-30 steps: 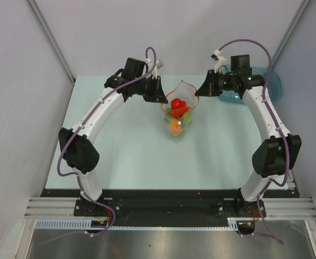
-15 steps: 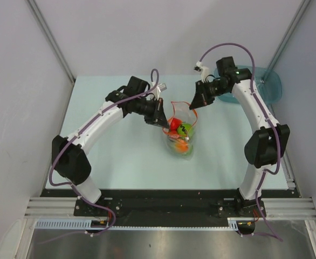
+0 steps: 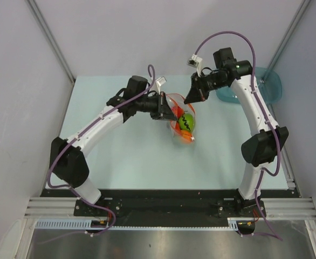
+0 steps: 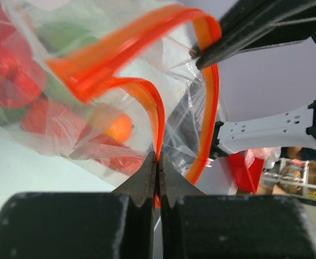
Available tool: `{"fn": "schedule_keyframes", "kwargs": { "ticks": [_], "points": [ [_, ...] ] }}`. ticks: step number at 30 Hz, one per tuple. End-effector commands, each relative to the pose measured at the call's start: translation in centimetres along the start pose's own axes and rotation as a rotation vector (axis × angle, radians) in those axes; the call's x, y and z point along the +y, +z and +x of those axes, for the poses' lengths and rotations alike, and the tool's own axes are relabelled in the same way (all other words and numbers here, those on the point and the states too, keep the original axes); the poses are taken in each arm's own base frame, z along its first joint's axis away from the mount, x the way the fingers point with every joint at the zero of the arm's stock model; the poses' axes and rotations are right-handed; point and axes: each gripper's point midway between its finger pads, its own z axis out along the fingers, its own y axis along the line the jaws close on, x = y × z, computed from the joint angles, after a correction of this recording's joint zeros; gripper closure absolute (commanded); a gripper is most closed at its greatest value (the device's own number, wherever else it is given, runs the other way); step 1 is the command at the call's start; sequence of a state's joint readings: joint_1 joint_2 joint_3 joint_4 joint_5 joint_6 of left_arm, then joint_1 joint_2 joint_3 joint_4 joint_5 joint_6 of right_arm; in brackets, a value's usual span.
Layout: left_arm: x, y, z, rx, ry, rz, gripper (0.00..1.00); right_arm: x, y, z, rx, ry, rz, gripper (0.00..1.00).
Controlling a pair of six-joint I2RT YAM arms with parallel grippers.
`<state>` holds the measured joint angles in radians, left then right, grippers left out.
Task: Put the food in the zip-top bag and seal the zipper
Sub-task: Adjust the zipper food storage bag at the center of the board.
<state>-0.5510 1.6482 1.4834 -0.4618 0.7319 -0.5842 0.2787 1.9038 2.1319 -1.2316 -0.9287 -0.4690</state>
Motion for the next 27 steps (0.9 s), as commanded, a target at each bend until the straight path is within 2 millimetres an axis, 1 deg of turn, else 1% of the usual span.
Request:
{"fn": "schedule_keyframes", "kwargs": {
  "ticks": [1,2,3,4,5,6,7,8,9,10,12,13,14,15,16,17,18,19,21,22,23,24,25,26,27],
  "points": [
    [-2.7,-0.9,-1.1,-0.105,-0.043,0.085,0.94,1.6,0.8,-1.6,-0.05,-0.077,-0.098,1.0],
    [-1.7,-0.4,-0.1,-0.085,-0.088,0.077,0.92,1.8,1.3,-1.6,-0.049,-0.098,-0.114,1.0],
    [-2.3,-0.2,-0.3,-0.099,-0.112,0.122,0.92,2.1,1.7,-1.5,-0.046,-0.107,-0.129,1.0],
    [-2.4,0.1,-0.2,-0.101,-0.136,0.145,0.92,2.1,2.4,-1.4,-0.038,-0.112,-0.138,1.0],
    [-1.8,0.7,0.8,-0.084,-0.181,0.156,0.92,2.6,3.3,-1.4,-0.029,-0.143,-0.156,1.0],
    [-3.2,0.7,0.2,-0.106,-0.202,0.227,0.92,2.9,3.7,-1.5,-0.025,-0.16,-0.166,1.0],
    [-2.9,1.2,0.8,-0.092,-0.237,0.242,0.92,3.0,4.3,-1.8,-0.023,-0.188,-0.167,1.0],
    [-4.0,1.4,1.0,-0.079,-0.287,0.281,0.92,3.2,4.5,-2.1,-0.024,-0.208,-0.171,1.0],
    [-4.8,1.3,0.8,-0.09,-0.278,0.325,0.93,3.9,5.0,-2.4,-0.021,-0.228,-0.185,1.0],
    [-5.1,1.2,1.2,-0.089,-0.296,0.338,0.93,4.1,5.0,-2.9,-0.029,-0.244,-0.185,1.0],
    [-5.1,0.9,1.5,-0.092,-0.355,0.348,0.92,4.3,5.1,-3.0,-0.033,-0.256,-0.192,1.0],
    [-4.2,1.0,2.2,-0.089,-0.387,0.329,0.93,4.3,5.2,-2.8,-0.029,-0.251,-0.197,1.0],
    [-4.2,0.7,2.5,-0.09,-0.411,0.326,0.92,4.4,5.1,-2.7,-0.028,-0.253,-0.194,0.91],
    [-3.7,0.8,3.1,-0.084,-0.431,0.317,0.92,4.2,4.8,-2.7,-0.03,-0.249,-0.188,0.73],
    [-2.6,1.0,4.1,-0.076,-0.464,0.295,0.92,4.0,4.6,-2.4,-0.03,-0.238,-0.187,0.38],
    [-2.3,0.8,4.3,-0.082,-0.48,0.29,0.92,4.0,3.8,-2.6,-0.043,-0.238,-0.176,0.28],
    [-2.0,0.7,4.5,-0.087,-0.486,0.283,0.92,3.0,2.5,-2.8,-0.066,-0.22,-0.151,0.23],
    [-1.2,0.7,4.7,-0.096,-0.501,0.266,0.91,2.4,1.7,-3.0,-0.089,-0.215,-0.135,0.18],
    [-0.9,0.1,4.4,-0.119,-0.491,0.262,0.89,2.1,-1.3,-3.9,-0.163,-0.236,-0.126,0.1],
    [-0.4,-0.2,3.9,-0.139,-0.497,0.253,0.89,0.6,-3.7,-4.0,-0.201,-0.229,-0.082,0.05],
    [-0.2,-0.4,3.7,-0.144,-0.499,0.249,0.89,0.1,-5.1,-3.8,-0.221,-0.231,-0.064,0.05],
    [-0.3,-0.7,3.3,-0.155,-0.493,0.251,0.89,0.7,-6.7,-3.8,-0.25,-0.271,-0.063,0.05],
    [0.0,-1.0,2.9,-0.169,-0.49,0.241,0.89,-0.1,-8.6,-2.7,-0.263,-0.314,-0.024,0.05],
    [0.1,-1.1,2.6,-0.178,-0.489,0.239,0.89,-0.6,-8.8,-0.8,-0.259,-0.293,-0.027,0.05],
    [0.1,-1.2,2.3,-0.182,-0.49,0.236,0.89,1.4,-9.7,-0.5,-0.292,-0.337,-0.039,0.06]
  ]
}}
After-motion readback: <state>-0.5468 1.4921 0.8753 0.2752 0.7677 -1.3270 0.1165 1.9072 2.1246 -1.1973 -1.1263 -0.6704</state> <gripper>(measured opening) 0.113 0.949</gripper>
